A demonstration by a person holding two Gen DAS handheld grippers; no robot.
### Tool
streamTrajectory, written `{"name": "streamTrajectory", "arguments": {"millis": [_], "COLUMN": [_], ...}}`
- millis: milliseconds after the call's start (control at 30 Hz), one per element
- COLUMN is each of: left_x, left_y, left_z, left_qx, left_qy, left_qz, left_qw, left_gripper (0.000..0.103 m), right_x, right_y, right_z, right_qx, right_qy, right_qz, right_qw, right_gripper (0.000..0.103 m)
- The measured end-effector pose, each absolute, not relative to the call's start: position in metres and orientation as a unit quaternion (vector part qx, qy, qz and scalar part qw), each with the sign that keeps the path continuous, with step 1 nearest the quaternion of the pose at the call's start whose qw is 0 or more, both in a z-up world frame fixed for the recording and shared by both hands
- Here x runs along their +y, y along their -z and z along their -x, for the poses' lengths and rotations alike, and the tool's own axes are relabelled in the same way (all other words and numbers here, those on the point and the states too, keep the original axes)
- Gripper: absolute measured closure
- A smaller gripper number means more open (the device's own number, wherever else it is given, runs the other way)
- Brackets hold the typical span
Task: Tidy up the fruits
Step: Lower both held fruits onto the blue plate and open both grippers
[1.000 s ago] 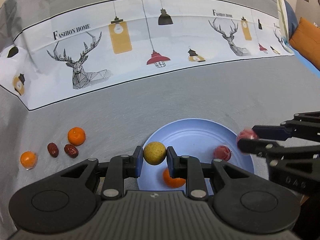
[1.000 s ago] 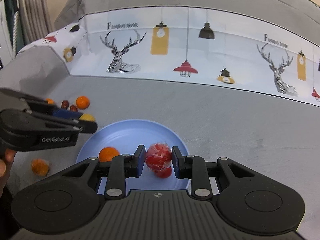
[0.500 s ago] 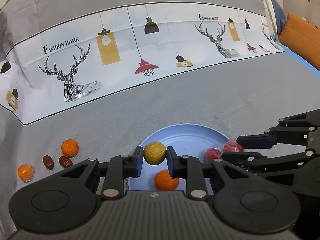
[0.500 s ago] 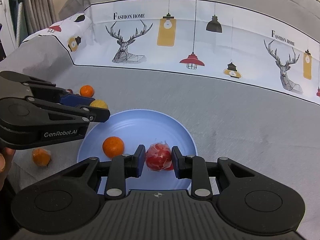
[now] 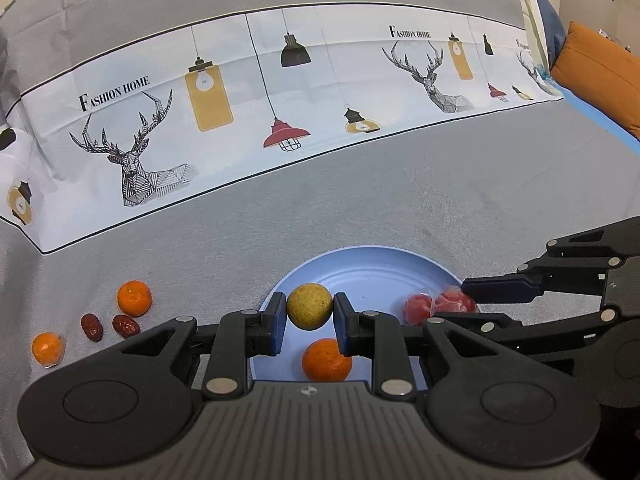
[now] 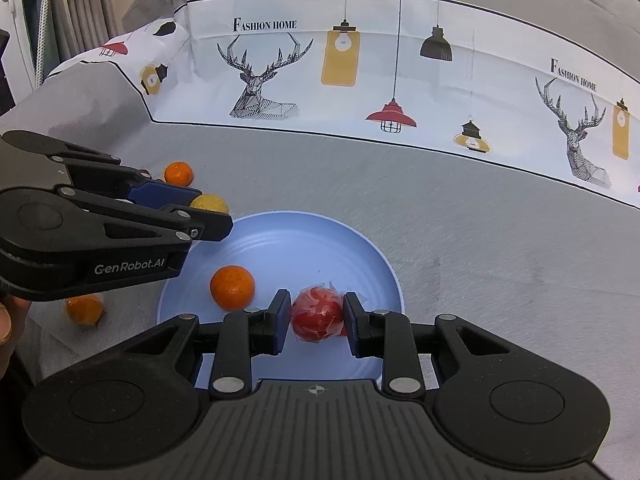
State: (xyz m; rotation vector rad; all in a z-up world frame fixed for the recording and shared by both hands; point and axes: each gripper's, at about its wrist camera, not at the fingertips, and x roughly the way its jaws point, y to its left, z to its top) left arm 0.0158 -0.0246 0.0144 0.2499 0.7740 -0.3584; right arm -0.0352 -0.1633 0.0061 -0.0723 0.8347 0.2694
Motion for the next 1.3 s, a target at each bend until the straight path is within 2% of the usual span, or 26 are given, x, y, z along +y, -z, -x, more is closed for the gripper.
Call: {"name": "streamTrajectory", "arguments": {"millis": [1300], "left_x": [-0.0283], "left_y": [-0.013], "left_z": [-0.0134], "left_qx": [0.369], "left_qy": [0.192], "left_qz": [-0.127], "left_qw": [0.9], "left_gripper": [0.076], "right_x": [-0.1584], "right_y": [-0.0037], "right_z": [0.0362], "right_qx": [0.406], "right_qy": [-0.135], "right_qz": [0.043], "right_qw": [0.903], "right_gripper": [0.073]}}
